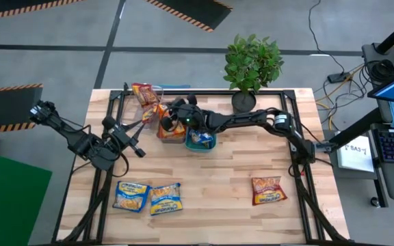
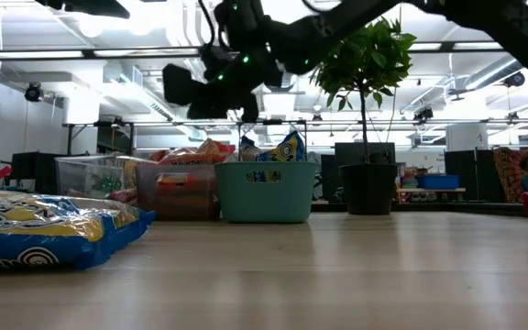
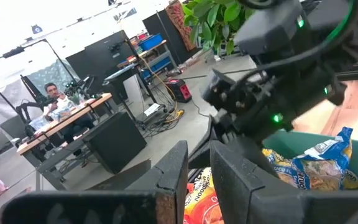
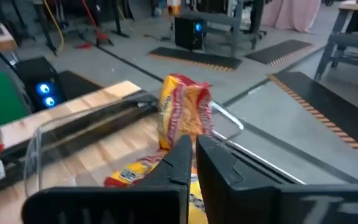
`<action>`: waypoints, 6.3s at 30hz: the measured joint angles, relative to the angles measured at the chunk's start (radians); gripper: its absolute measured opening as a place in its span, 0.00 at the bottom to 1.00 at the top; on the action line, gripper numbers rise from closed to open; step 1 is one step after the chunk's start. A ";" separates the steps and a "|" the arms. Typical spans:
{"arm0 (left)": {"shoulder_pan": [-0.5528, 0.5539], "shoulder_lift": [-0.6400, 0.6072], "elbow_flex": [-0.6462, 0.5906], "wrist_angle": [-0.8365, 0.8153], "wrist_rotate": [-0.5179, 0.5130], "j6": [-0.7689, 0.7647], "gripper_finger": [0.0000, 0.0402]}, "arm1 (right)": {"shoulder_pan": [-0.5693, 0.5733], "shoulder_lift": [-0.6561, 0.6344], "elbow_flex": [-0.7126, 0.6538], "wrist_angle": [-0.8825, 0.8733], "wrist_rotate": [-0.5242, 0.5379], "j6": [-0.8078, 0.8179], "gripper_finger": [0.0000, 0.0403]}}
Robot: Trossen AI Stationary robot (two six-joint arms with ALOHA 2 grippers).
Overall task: Sort Maruchan noodles
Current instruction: Put the orange noodle pack into the black bin, then put the red noodle pack into the transparent bin
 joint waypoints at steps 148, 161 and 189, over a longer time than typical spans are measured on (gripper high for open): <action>0.052 0.654 0.291 0.177 0.850 0.339 0.13 | 0.458 -0.736 -0.896 -0.633 -0.373 1.033 0.03; 0.205 0.934 0.392 0.117 1.070 0.253 0.13 | 0.376 -0.739 -0.966 -0.497 -0.573 1.075 0.35; 0.334 1.076 0.367 0.123 1.178 0.169 0.09 | 0.367 -0.447 -0.964 0.148 -0.543 0.994 0.73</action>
